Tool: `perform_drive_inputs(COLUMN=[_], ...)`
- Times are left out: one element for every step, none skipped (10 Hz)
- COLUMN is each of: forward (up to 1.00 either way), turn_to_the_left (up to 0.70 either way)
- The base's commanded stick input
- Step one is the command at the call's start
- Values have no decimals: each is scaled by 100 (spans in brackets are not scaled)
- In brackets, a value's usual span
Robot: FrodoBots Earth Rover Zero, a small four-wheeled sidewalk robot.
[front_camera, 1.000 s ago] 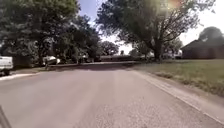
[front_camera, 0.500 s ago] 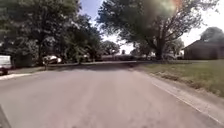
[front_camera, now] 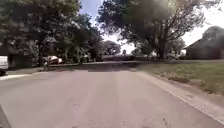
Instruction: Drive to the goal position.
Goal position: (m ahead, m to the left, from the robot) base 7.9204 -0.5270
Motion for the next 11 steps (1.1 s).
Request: perform_drive_inputs(forward=[69,69,69,69,69,69,69,69,69,69,69], turn_to_the_left=[3,3,3,3,3,3,3,3,3,3,3])
